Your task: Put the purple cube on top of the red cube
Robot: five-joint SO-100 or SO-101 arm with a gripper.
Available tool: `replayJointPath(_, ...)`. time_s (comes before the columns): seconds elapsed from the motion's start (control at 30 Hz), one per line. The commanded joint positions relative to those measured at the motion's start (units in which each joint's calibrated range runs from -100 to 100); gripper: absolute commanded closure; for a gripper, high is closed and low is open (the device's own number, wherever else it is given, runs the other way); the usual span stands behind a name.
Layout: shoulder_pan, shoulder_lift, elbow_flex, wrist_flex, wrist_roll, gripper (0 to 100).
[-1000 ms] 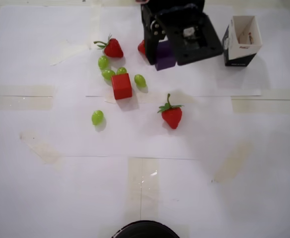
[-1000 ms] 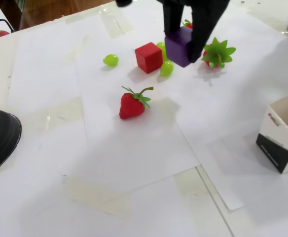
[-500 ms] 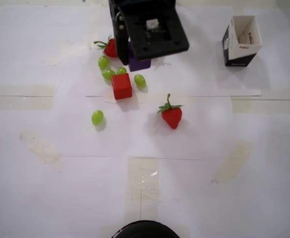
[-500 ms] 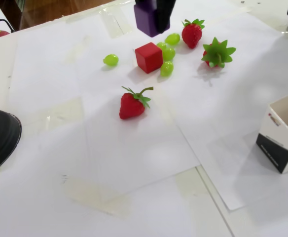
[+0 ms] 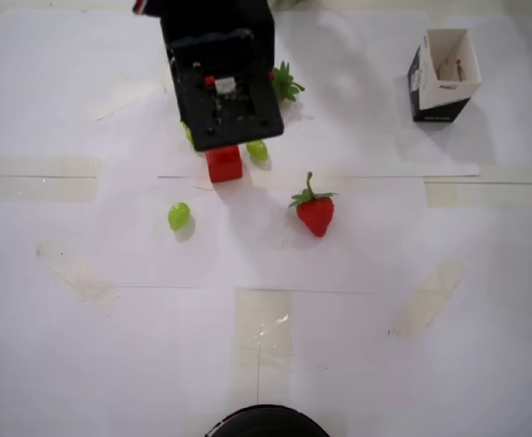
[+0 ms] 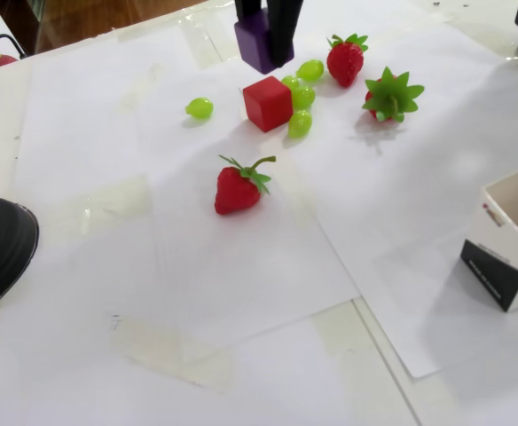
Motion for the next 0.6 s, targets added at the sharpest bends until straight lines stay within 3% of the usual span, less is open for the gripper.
replayJointPath(0.0, 0.28, 0.07, -4.15, -2.37, 0.59, 89)
replayJointPath(0.57, 0.43, 1.36, -0.15, -5.47, 0.49, 89)
